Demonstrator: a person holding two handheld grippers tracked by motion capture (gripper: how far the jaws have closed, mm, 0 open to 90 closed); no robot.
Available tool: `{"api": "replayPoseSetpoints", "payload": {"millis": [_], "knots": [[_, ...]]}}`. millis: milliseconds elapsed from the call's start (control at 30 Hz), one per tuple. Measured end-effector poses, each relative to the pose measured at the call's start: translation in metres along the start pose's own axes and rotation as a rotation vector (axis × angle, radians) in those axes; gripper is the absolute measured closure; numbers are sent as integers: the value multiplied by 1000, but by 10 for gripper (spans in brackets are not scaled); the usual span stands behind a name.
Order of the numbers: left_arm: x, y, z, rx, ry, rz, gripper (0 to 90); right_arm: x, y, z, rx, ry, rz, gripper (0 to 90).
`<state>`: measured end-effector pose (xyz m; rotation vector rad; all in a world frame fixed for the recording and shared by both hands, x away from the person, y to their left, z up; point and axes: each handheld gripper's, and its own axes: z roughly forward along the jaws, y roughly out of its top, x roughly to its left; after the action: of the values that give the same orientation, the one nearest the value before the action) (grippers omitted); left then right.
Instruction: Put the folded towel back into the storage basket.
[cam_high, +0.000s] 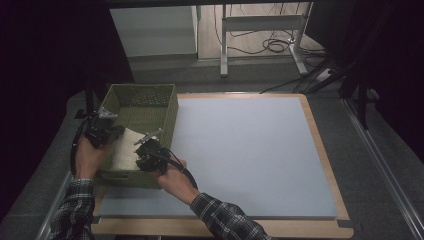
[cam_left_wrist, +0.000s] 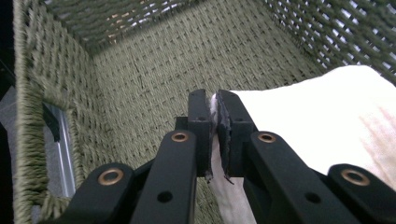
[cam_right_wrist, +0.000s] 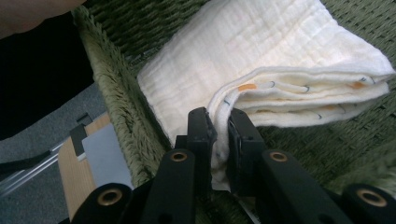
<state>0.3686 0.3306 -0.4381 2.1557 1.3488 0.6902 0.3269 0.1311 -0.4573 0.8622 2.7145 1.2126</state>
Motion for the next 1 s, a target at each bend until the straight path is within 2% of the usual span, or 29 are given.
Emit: {"api": "replayPoseSetpoints", "payload": {"millis": [133, 200, 300, 500, 733, 1000], "knots": [[0, -2, 6, 15, -11, -9, 830, 0, 0, 1, 6, -5, -9, 766], [0, -3, 8, 16, -9, -19, 758, -2, 1, 0, 11, -8, -13, 684], [1, -4, 9, 10, -7, -35, 673, -5, 4, -2, -1, -1, -7, 650], [3, -5, 7, -10, -1, -61, 593, -10, 10, -14, -44, 5, -19, 600], [3, -4, 6, -43, -26, -113, 463, -17, 12, -23, -62, -4, -89, 509], [-1, -2, 7, -72, -63, -140, 336, -20, 11, -33, -94, -16, -170, 385]]}}
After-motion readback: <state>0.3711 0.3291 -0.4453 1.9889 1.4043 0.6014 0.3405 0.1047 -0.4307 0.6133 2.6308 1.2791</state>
